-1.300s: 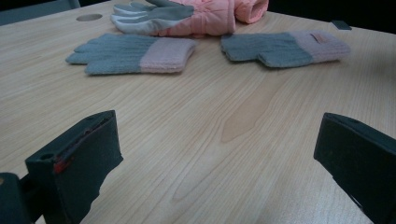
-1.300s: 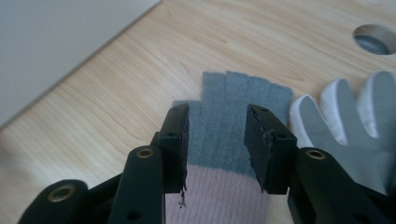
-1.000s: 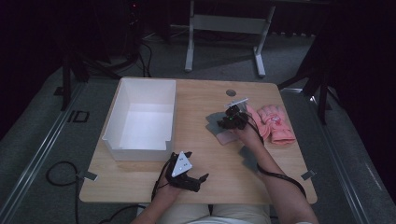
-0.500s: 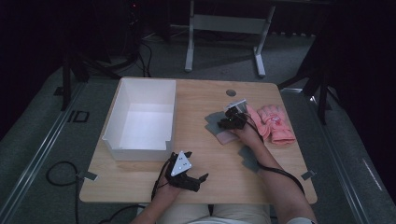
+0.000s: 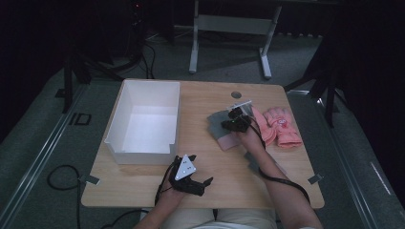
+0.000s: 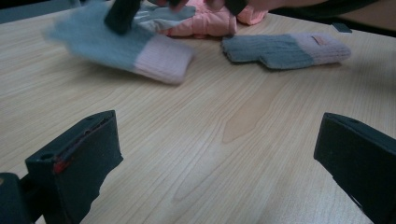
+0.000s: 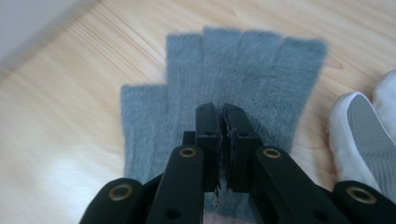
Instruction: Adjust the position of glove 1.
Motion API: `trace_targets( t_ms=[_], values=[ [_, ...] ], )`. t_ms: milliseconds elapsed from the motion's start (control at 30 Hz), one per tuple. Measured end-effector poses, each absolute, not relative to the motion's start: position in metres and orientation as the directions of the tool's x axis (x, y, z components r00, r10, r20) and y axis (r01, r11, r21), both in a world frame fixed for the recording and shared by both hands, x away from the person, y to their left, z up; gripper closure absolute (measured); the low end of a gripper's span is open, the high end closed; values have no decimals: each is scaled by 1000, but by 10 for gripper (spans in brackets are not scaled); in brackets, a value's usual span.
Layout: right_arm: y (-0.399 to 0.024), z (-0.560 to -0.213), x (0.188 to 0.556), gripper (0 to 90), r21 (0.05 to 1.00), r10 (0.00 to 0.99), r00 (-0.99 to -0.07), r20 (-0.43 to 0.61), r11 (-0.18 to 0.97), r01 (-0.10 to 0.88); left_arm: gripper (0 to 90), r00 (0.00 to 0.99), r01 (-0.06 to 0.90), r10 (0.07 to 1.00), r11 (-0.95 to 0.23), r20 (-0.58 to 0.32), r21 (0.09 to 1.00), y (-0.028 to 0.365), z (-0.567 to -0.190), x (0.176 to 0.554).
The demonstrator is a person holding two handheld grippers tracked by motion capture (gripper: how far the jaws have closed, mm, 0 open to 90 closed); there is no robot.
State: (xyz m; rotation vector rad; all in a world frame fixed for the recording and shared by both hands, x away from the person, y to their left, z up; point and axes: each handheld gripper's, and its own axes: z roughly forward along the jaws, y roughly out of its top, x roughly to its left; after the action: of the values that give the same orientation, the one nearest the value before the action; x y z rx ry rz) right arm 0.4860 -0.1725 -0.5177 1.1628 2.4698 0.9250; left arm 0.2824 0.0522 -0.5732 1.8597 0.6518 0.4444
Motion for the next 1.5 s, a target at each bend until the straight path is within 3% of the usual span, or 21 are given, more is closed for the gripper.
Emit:
trace_targets(
  t_ms=[333, 600, 867, 1067, 1200, 1300, 1500],
  values=[
    [-166, -461, 391, 864, 774, 831, -541, 128, 257, 579, 2, 779, 229, 626, -288, 2, 930, 52, -573, 282],
    [-167, -476, 342, 863, 772, 875, -454, 165, 172, 612, 2, 780, 230, 626, -283, -3, 931, 52, -573, 282],
    [-166, -528, 337, 863, 692, 909, -339, 242, 83, 717, 2, 780, 232, 625, -285, -3, 930, 52, -573, 283],
    [-163, -554, 344, 854, 646, 926, -294, 235, 77, 760, 2, 782, 229, 624, -287, 0, 930, 52, -573, 283],
    [-161, -557, 343, 830, 666, 936, -284, 209, 76, 742, 2, 784, 229, 621, -289, 0, 930, 52, -573, 283],
    [-162, -554, 343, 761, 674, 937, -280, 210, 68, 736, 2, 784, 229, 621, -286, -2, 930, 52, -573, 283],
    [-182, -527, 348, 650, 754, 912, -392, 122, 172, 634, 2, 784, 231, 621, -286, -4, 930, 52, -573, 283]
  ],
)
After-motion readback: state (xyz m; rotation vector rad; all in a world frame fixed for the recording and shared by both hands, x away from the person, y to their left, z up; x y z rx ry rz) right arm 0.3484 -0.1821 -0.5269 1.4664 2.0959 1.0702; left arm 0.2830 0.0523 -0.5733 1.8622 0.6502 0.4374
